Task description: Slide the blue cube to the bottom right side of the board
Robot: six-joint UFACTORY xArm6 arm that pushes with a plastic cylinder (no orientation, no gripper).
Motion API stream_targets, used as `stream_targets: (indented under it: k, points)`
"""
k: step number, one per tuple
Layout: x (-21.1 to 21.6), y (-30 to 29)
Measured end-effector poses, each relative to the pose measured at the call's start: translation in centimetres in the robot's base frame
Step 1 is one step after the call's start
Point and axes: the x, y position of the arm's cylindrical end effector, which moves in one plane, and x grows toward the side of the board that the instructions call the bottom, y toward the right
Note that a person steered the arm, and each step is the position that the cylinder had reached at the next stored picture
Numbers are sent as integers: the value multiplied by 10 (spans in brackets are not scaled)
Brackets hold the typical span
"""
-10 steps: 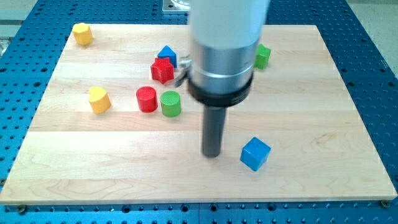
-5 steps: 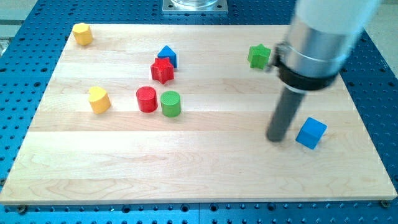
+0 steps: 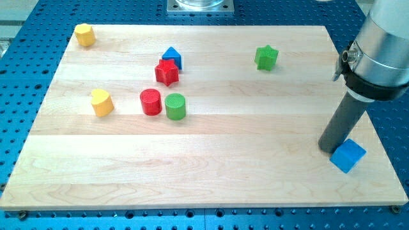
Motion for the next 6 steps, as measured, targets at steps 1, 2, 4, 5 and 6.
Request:
stream_targets:
  k: [1, 2, 4, 5, 6]
  points:
    - [-37, 22]
    - [-37, 84]
    - [-1, 84]
    - [-1, 43]
    - [10, -5]
